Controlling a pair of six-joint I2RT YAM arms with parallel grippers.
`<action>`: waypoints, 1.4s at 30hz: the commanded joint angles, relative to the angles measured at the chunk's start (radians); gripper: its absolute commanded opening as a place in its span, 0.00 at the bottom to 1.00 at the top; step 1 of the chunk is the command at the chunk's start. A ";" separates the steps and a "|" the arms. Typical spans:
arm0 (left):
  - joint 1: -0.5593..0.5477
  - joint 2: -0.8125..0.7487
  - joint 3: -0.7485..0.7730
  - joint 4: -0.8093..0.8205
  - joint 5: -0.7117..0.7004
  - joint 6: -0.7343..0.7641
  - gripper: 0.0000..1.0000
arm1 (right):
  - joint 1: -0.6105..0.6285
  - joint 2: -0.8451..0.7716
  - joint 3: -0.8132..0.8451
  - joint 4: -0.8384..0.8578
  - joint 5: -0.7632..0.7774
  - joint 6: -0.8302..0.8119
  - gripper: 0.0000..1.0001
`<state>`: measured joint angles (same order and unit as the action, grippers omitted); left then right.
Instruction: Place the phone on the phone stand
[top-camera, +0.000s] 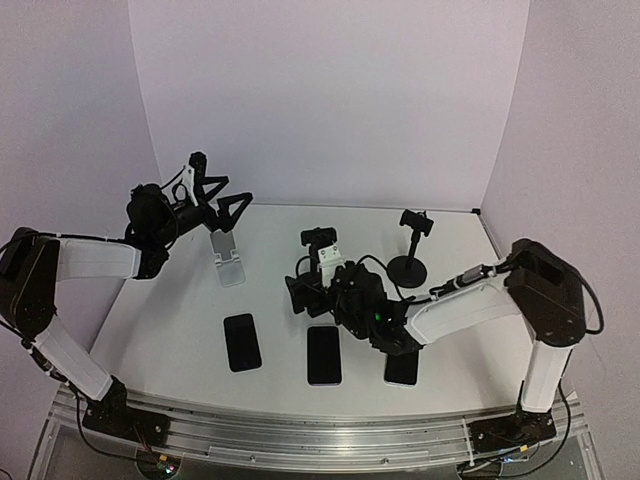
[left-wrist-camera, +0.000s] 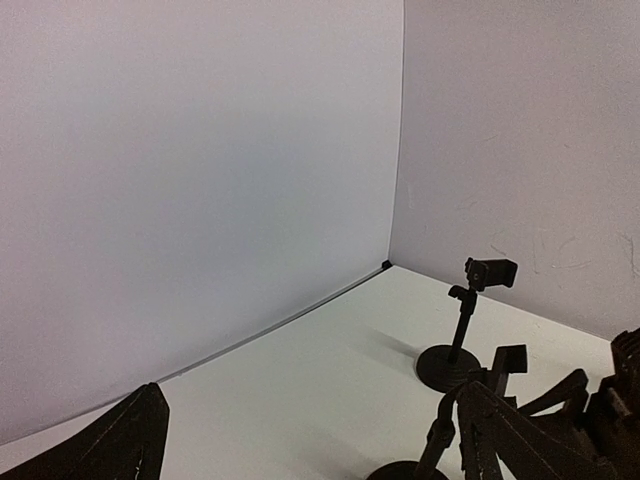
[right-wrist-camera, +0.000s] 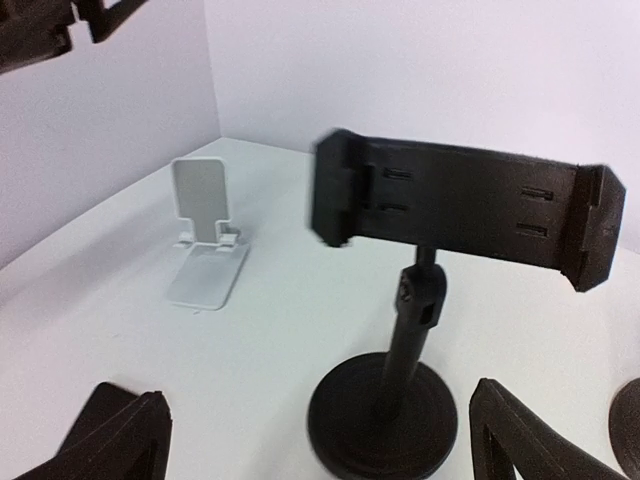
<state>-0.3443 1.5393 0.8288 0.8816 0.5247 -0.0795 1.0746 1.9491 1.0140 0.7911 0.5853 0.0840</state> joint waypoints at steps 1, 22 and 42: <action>-0.001 -0.071 -0.028 0.034 0.017 -0.016 1.00 | 0.085 -0.161 -0.009 -0.545 0.053 0.295 0.98; -0.001 -0.192 -0.141 -0.080 0.004 -0.070 1.00 | 0.115 0.206 0.664 -1.728 -0.338 0.843 0.98; -0.001 -0.190 -0.139 -0.079 0.001 -0.065 0.99 | 0.080 0.312 0.654 -1.652 -0.418 0.770 0.81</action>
<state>-0.3443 1.3685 0.6914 0.7929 0.5209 -0.1333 1.1629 2.2368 1.7041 -0.8894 0.1935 0.8637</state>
